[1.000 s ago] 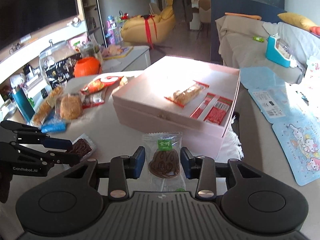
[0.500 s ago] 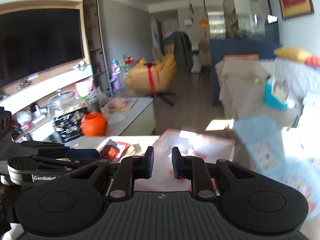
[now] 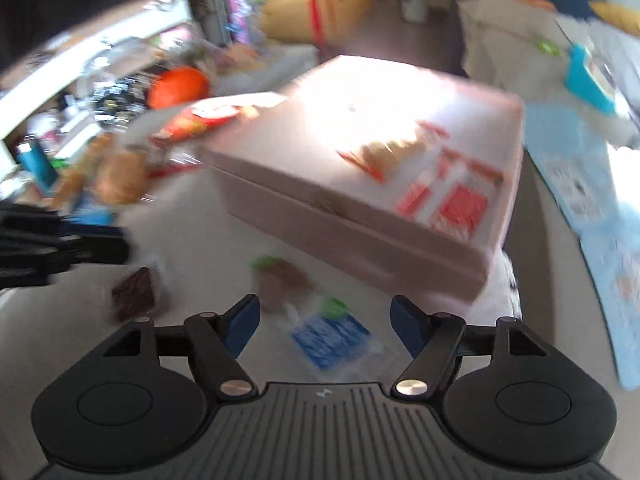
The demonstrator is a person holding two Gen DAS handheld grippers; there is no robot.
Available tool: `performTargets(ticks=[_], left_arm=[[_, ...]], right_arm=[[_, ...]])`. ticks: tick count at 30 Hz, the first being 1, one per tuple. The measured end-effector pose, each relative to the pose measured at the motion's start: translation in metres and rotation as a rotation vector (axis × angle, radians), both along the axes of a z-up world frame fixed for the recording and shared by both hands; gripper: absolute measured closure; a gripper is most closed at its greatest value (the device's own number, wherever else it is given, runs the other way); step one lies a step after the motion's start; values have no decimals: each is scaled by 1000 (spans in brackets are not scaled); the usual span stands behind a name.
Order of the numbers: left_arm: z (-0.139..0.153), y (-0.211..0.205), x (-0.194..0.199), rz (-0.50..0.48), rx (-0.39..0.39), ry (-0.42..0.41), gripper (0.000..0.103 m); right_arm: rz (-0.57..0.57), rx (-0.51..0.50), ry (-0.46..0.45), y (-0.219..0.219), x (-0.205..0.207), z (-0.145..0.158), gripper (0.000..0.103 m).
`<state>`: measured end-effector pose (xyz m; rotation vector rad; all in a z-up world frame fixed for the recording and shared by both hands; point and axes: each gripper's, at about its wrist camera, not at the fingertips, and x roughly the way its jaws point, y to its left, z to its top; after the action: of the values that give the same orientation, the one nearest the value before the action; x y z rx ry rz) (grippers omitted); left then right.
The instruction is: Organize snacks
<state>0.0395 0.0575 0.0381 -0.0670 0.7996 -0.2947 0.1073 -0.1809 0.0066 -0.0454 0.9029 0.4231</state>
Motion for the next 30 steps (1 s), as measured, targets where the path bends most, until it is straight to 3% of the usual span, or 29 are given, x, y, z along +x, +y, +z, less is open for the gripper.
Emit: performTargets(ticks=[2,6,9,15,19,21,22,26,30], left_arm=[[0,5,0,0,-15,11,85],[-1,-2,-6,-47,9,16,85],[1,-8,-12,-108,37,10,82],[-8,-26,-26,-242,185,31,78],[-14,-41,-31,-309,251,8,64],[-14,-44,-29,-322,236,22,51],[-13,-44,-28,-326,224,30,50],[-7,-36,-23,-316,166,44,50],[-7,-30,-17,-242,197,37,52]], right_arm=[[11,30,17,1,-5,1,23],[142,63,33,17,-20,7,24],[112,5,-24,26,-18,8,24],[53,-3,-22,33,-7,-1,24],[63,-42,-49,37,-11,-6,24],[69,-54,-60,38,-12,-7,24],[71,-61,-66,39,-12,-8,24],[80,-87,-96,41,-17,-11,24],[79,-82,-104,39,-18,-11,24]])
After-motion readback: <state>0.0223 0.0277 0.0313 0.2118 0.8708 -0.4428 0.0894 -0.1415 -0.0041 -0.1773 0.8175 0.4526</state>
